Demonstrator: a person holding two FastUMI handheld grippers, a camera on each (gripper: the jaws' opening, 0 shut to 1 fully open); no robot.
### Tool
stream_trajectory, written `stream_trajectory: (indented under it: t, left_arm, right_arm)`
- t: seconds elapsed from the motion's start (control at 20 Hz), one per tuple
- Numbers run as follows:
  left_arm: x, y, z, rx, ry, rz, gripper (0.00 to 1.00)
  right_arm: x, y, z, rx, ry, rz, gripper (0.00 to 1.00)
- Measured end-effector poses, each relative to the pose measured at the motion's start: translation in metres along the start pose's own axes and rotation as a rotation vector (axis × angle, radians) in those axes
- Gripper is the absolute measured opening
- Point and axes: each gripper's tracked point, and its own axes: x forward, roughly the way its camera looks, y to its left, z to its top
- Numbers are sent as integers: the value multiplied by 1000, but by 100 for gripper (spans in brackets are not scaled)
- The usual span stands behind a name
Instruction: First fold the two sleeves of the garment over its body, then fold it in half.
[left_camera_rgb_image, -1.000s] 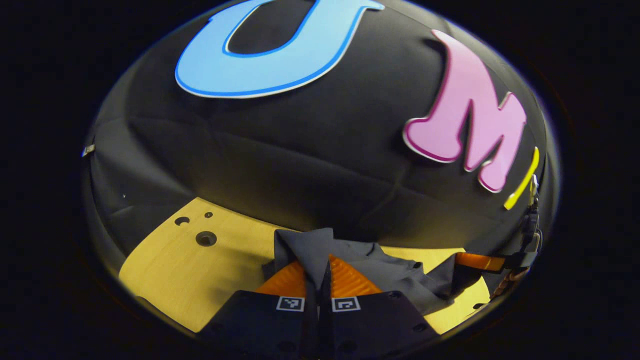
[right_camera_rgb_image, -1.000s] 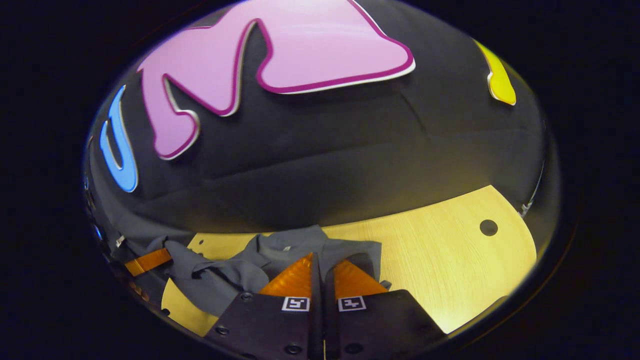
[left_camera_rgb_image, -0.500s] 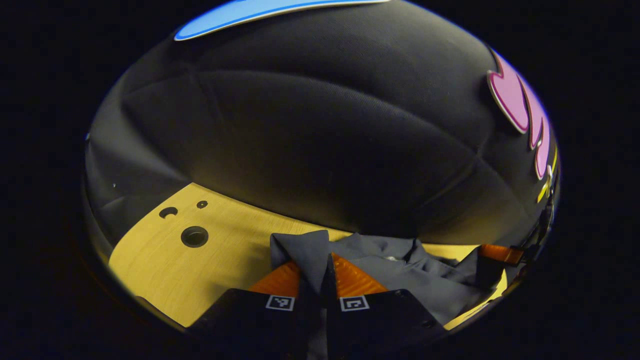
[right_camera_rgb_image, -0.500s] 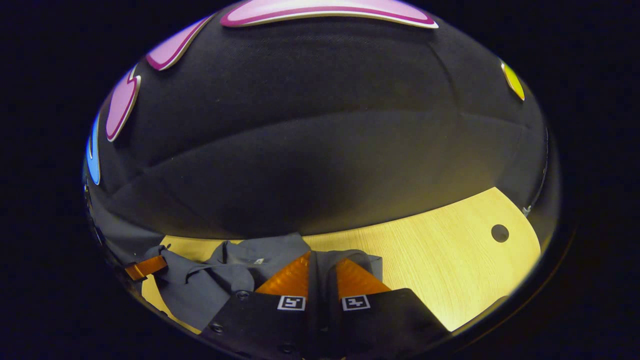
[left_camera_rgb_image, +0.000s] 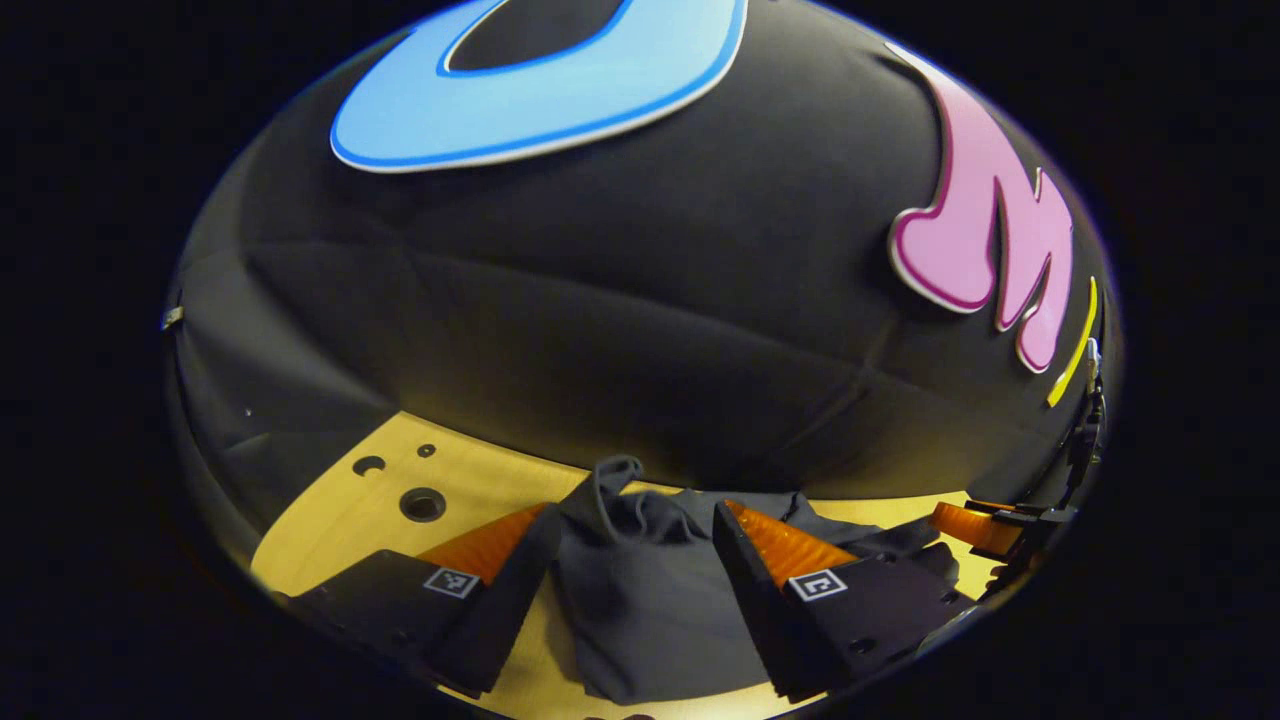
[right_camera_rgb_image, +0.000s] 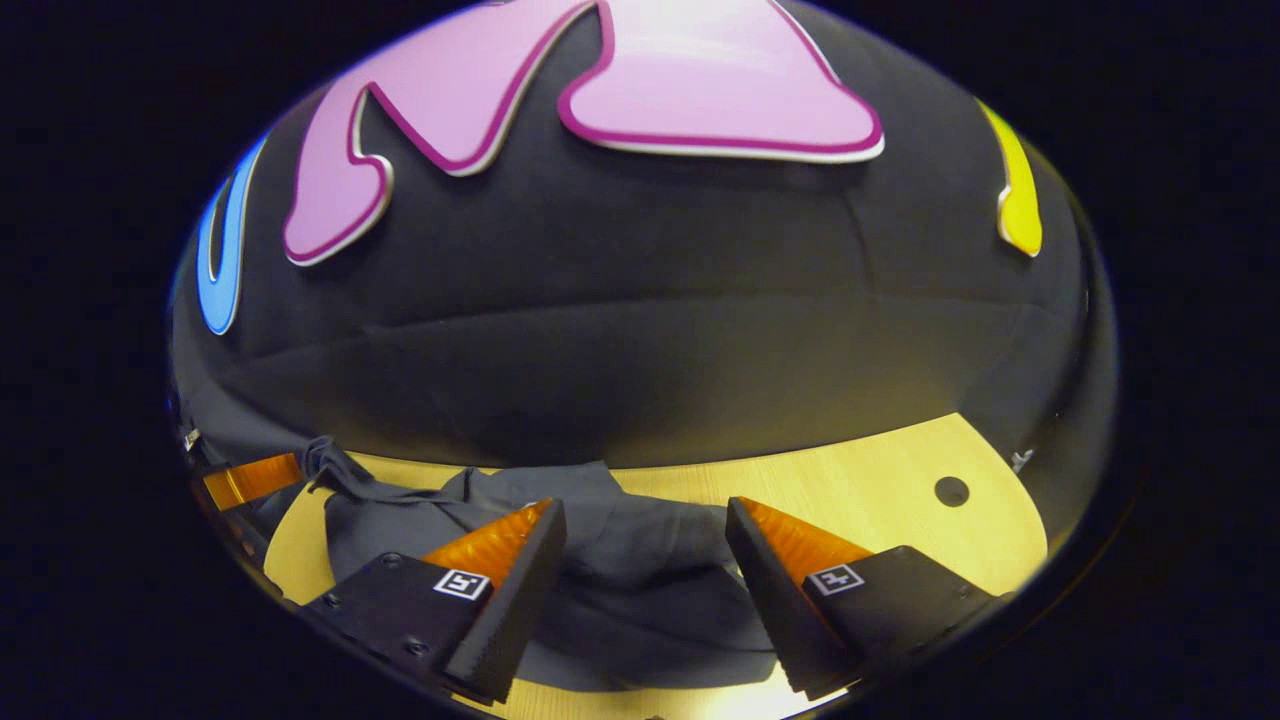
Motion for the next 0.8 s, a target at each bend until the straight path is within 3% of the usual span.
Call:
stream_trajectory:
  t: [0.6,0.8]
  left_arm:
    - [-219,-9,14,52,-120,-6,96]
    - [-288,-6,2,101,-151,-10,96]
  right_arm:
    - [-197,14,34,-109,-181,-14,99]
    - [-268,31,17,-137,-219,7,99]
